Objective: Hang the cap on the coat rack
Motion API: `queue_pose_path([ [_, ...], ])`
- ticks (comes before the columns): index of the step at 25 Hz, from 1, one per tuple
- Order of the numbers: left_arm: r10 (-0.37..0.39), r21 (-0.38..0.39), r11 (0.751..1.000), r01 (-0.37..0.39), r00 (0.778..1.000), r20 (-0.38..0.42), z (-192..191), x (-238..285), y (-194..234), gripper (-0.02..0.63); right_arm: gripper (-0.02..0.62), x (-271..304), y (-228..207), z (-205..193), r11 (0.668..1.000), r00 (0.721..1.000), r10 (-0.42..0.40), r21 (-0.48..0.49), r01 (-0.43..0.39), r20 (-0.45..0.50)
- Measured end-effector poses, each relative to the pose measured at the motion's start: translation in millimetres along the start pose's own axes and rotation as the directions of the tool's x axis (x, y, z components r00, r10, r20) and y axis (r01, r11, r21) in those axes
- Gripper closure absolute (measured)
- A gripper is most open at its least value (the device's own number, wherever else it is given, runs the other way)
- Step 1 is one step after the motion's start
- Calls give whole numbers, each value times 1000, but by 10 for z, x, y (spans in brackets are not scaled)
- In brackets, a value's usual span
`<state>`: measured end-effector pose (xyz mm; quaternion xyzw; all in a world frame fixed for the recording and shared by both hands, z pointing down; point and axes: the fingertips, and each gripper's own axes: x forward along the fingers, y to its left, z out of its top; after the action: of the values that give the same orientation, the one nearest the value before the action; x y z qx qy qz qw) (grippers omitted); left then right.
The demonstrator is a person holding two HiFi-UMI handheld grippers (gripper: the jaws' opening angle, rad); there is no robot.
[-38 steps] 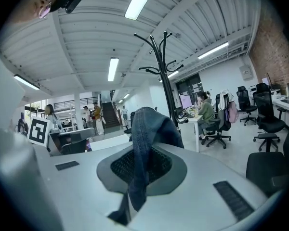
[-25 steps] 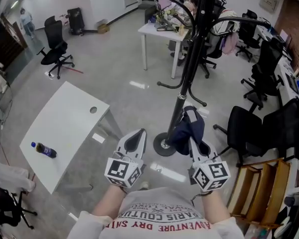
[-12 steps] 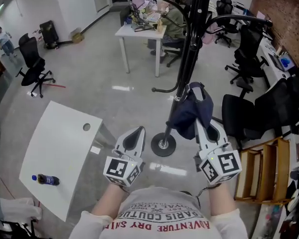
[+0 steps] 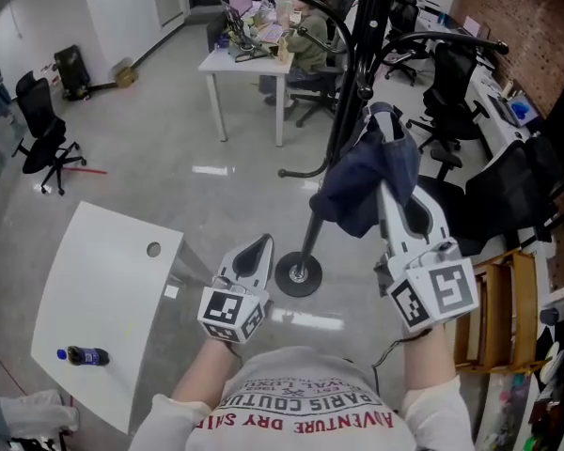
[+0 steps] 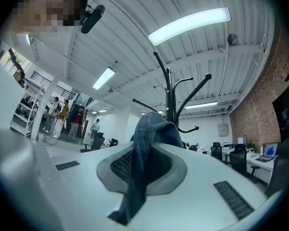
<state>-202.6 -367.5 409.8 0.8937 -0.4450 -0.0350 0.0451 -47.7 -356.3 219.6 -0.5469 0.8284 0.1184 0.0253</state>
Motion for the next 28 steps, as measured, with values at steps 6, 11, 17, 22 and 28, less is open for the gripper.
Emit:
queue_pose_path([
  [6, -5, -7, 1000, 5, 1000, 0, -45, -5, 57, 601, 571, 148, 65, 276, 998, 999, 14, -60, -11, 51],
  [11, 8, -11, 1000, -8, 1000, 6, 25, 2, 136, 601, 571, 307, 44, 303, 999, 999, 25, -39, -24, 38],
  [17, 3, -32, 999, -3, 1000, -8, -60, 33, 165, 601, 571, 463, 47, 140, 999, 999, 35, 17, -35, 7],
  [22, 11, -45, 999, -12, 1000, -23, -138, 107, 151, 601, 571, 570, -84, -15, 999, 999, 30, 40, -29, -23],
  [28, 55, -48, 997, -57, 998, -44, -235, 183, 237, 601, 571, 746, -253, -323, 996, 997, 37, 85, -31, -64],
])
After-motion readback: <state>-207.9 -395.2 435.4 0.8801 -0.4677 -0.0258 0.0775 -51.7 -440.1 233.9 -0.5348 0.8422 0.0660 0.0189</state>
